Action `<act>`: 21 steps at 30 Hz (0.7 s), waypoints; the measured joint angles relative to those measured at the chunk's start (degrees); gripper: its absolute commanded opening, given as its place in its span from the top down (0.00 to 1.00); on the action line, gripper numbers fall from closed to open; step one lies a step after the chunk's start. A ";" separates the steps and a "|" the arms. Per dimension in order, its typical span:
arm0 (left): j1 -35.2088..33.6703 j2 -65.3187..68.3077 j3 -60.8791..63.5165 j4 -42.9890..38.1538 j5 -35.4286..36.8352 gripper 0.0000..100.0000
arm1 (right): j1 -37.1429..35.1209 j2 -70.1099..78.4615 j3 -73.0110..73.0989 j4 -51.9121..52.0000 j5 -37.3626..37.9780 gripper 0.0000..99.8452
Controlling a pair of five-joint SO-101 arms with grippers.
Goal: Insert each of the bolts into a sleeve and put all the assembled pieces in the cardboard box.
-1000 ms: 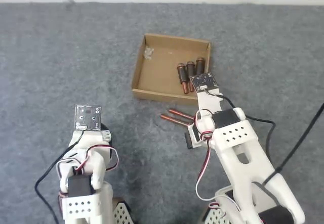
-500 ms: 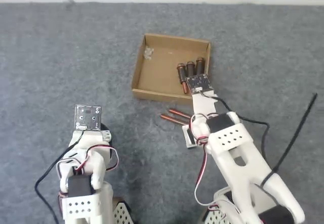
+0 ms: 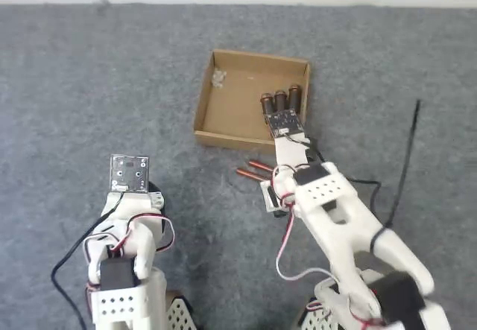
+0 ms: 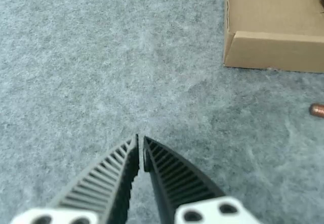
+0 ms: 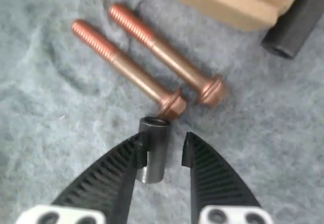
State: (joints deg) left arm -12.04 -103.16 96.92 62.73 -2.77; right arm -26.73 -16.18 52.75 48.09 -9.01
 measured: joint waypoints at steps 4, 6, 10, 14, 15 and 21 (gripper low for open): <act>0.00 0.00 0.00 0.00 0.00 0.99 | 0.53 5.10 -0.70 -1.93 0.09 0.89; 0.00 0.00 0.00 0.00 0.00 0.99 | 0.26 5.98 -0.88 -2.37 0.09 0.89; 0.00 0.00 0.00 0.00 0.00 0.99 | 0.35 6.59 -1.14 -2.37 0.09 0.90; 0.00 0.00 0.00 0.00 0.00 0.99 | 0.62 6.68 -1.23 -2.37 0.09 0.99; 0.00 0.00 0.00 0.00 0.00 0.99 | 0.70 6.77 -1.23 -2.37 0.09 0.99; 0.00 0.00 0.00 0.00 0.00 0.99 | 1.32 7.12 -1.49 -2.02 1.32 0.99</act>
State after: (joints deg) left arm -12.04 -103.16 96.92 62.73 -2.77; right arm -25.41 -9.05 51.25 46.07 -7.69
